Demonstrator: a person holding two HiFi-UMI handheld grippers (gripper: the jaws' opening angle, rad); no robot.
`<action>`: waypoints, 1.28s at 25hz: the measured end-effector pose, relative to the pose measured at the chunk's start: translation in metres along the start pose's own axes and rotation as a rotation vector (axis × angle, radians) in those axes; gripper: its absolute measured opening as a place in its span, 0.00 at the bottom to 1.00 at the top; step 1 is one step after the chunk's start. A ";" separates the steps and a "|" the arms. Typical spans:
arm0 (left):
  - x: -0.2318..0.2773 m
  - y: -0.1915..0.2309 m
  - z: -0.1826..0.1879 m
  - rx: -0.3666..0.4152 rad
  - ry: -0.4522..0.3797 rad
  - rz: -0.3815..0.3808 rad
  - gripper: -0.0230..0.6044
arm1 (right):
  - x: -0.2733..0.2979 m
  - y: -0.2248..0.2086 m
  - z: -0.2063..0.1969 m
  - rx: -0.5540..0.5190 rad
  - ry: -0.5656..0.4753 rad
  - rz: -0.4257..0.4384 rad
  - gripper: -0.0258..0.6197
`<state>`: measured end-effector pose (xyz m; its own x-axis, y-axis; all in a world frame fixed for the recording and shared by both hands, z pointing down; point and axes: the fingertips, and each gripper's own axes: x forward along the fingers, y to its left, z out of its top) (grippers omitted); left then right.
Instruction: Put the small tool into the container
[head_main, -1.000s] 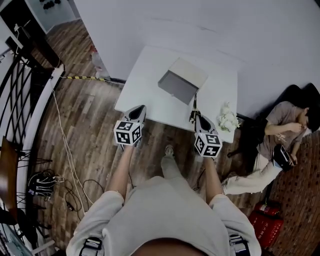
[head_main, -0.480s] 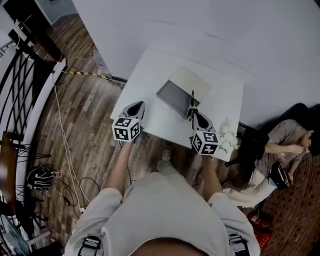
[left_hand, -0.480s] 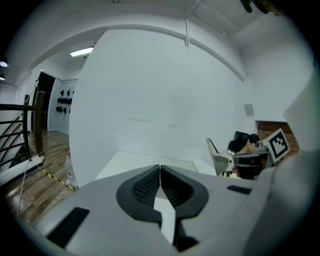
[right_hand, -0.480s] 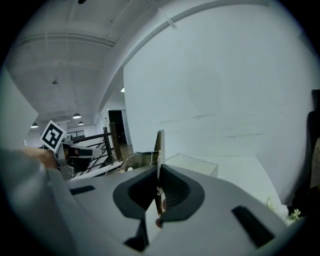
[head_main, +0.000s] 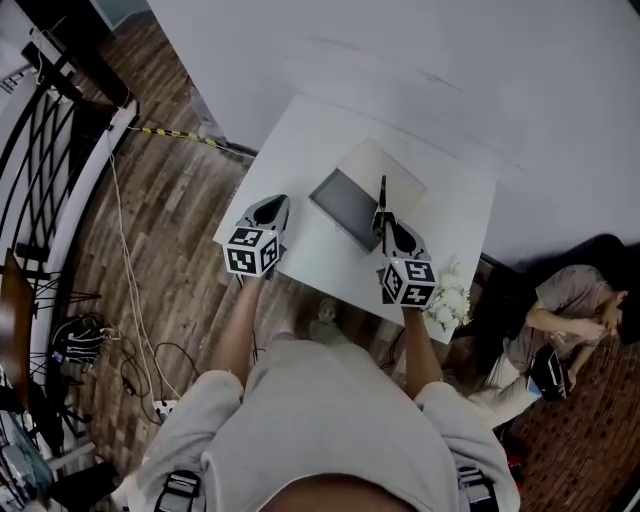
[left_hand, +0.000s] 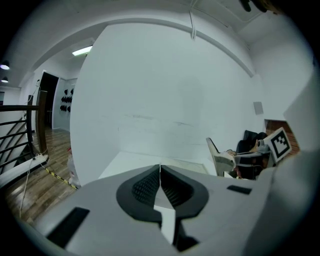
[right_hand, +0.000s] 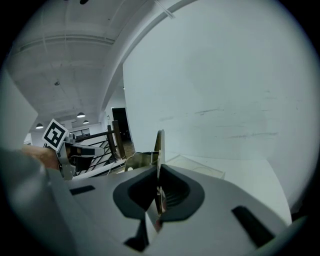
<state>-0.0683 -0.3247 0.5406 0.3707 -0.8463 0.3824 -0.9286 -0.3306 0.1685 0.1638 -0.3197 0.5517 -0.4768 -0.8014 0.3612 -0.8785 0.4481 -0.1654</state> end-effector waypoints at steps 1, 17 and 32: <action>0.003 0.002 -0.001 -0.003 0.004 0.003 0.06 | 0.003 -0.001 -0.001 0.001 0.004 0.003 0.04; 0.030 0.029 -0.013 -0.042 0.042 0.002 0.06 | 0.045 0.000 -0.016 -0.005 0.076 0.013 0.04; 0.066 0.078 -0.009 -0.039 0.080 -0.129 0.06 | 0.088 0.019 -0.020 -0.035 0.124 -0.103 0.04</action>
<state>-0.1161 -0.4028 0.5871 0.4882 -0.7614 0.4265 -0.8726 -0.4164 0.2553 0.1062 -0.3736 0.5985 -0.3751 -0.7897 0.4856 -0.9200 0.3812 -0.0908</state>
